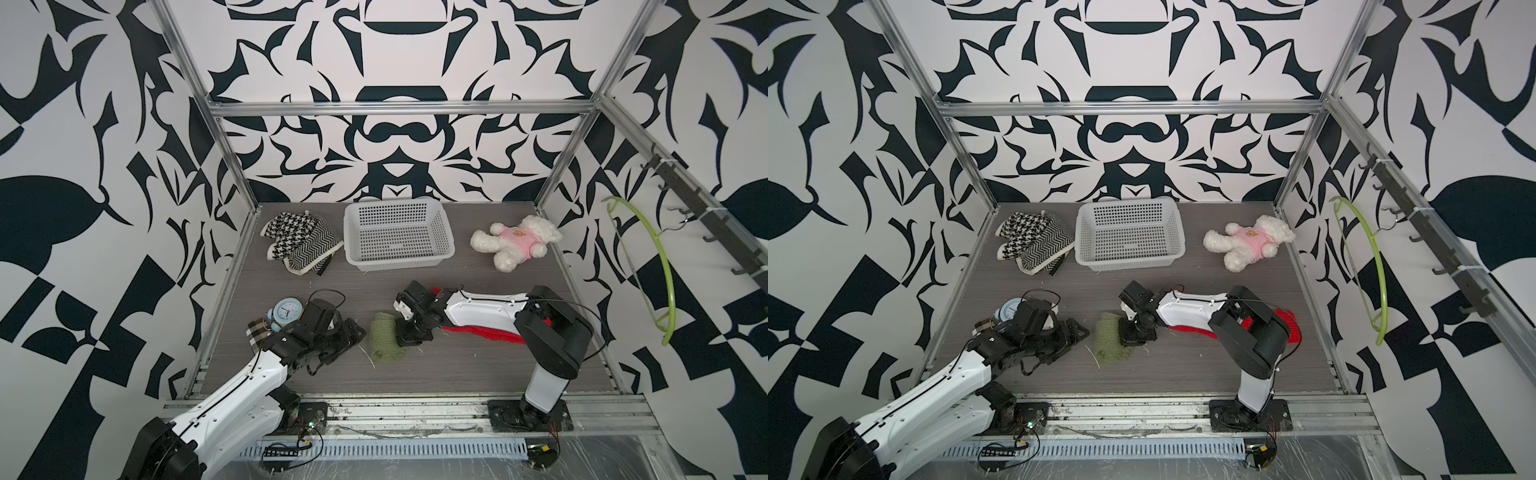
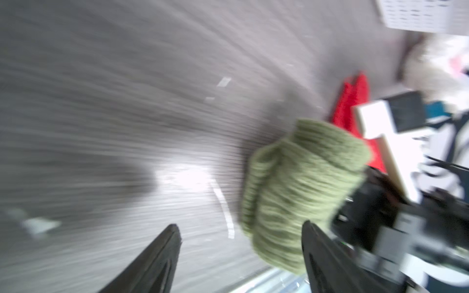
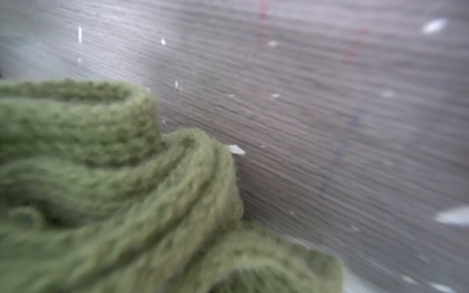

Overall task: Roll up the scarf and place it into the basket
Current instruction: Roll the scarf at the center of the board, then pick up the scarf at the center of the board.

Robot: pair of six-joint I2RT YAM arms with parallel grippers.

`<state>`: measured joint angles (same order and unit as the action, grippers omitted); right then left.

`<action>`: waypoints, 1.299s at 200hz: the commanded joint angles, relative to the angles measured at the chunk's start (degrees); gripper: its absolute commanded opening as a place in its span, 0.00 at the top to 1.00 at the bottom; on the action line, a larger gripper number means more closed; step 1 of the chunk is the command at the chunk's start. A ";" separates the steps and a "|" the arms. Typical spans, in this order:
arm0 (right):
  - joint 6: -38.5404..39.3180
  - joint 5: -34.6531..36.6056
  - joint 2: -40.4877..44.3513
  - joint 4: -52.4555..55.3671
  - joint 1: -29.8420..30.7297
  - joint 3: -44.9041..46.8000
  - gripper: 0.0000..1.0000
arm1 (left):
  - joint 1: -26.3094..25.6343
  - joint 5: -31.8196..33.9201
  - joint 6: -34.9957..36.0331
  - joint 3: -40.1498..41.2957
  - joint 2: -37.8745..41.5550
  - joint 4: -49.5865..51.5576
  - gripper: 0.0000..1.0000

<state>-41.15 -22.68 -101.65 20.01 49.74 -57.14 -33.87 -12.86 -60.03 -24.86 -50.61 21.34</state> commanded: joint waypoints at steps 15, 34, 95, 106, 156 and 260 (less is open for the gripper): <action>2.03 3.41 1.97 3.61 0.03 -2.25 1.00 | -1.59 -5.18 -0.03 -4.01 -6.07 -8.30 0.20; 2.23 3.86 1.90 3.81 0.39 -2.84 1.00 | -3.16 -6.03 -0.94 -4.59 -9.00 -12.24 0.21; 1.85 3.35 1.81 1.67 0.54 -3.07 1.00 | -7.27 -5.64 -2.97 -3.26 -16.95 -18.36 0.91; 1.84 2.96 1.98 1.28 0.60 -2.81 0.97 | -6.93 -4.38 -3.10 -1.98 -16.73 -17.90 1.00; -1.84 -1.33 2.61 -5.80 0.49 1.23 0.53 | -3.94 -2.93 -2.70 3.82 -13.80 -15.73 1.00; -3.71 -9.73 -5.16 -14.97 4.39 -2.11 0.31 | -3.22 -0.16 -4.92 12.24 -4.78 -12.90 1.00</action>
<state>-45.93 -30.04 -103.88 5.19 51.90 -56.27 -37.19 -14.13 -64.51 -13.76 -56.49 5.85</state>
